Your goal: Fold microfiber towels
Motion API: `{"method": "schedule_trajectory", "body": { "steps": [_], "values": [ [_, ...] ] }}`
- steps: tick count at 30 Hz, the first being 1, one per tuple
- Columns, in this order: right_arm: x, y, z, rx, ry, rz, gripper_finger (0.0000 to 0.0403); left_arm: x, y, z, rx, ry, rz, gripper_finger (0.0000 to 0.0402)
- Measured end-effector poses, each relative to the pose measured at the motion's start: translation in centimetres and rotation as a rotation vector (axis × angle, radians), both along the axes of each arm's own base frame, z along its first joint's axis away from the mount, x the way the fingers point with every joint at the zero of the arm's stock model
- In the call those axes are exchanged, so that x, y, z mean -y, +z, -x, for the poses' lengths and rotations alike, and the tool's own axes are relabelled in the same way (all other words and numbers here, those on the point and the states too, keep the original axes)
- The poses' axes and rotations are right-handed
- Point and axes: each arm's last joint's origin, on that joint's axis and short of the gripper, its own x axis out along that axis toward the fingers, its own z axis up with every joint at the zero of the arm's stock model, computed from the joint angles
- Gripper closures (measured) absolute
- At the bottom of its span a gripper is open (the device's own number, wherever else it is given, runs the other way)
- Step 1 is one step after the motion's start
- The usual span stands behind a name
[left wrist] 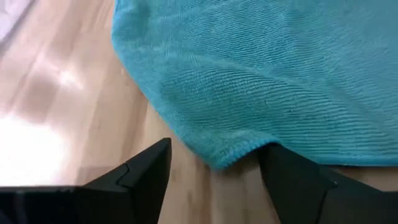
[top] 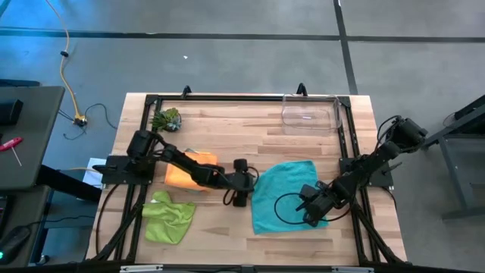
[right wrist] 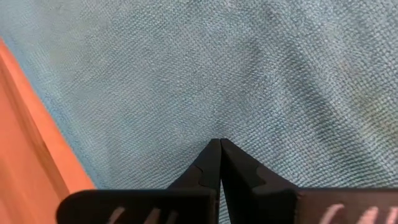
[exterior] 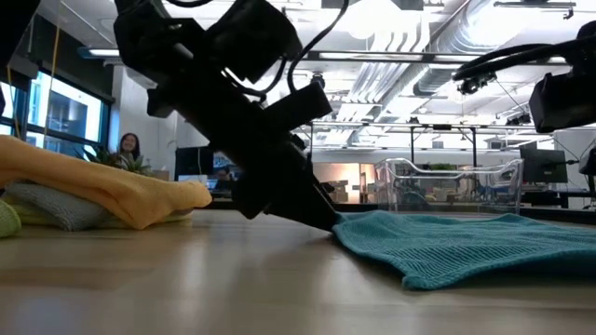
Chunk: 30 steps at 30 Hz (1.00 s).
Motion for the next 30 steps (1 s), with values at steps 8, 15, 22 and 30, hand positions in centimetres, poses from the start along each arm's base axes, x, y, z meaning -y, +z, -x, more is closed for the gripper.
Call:
{"method": "schedule_trajectory", "body": {
  "steps": [8,15,22,30],
  "values": [
    [0.0,0.0,0.0,0.003,0.008,0.001,0.0403,-1.0,0.0,0.0,-0.02,0.053,-0.148,0.0172],
    [-0.1,0.1,-0.1,0.019,0.009,-0.005,0.0403,-2.4,0.0,0.3,-0.034,0.197,-0.264,0.0172],
    [-0.5,0.2,-0.2,0.02,0.084,-0.052,0.0403,-4.0,0.2,0.4,-0.038,0.31,-0.334,0.0172],
    [-1.5,0.2,0.5,0.002,0.163,-0.083,0.0403,-4.4,0.7,0.8,-0.072,0.271,-0.273,0.0172]
  ]
}}
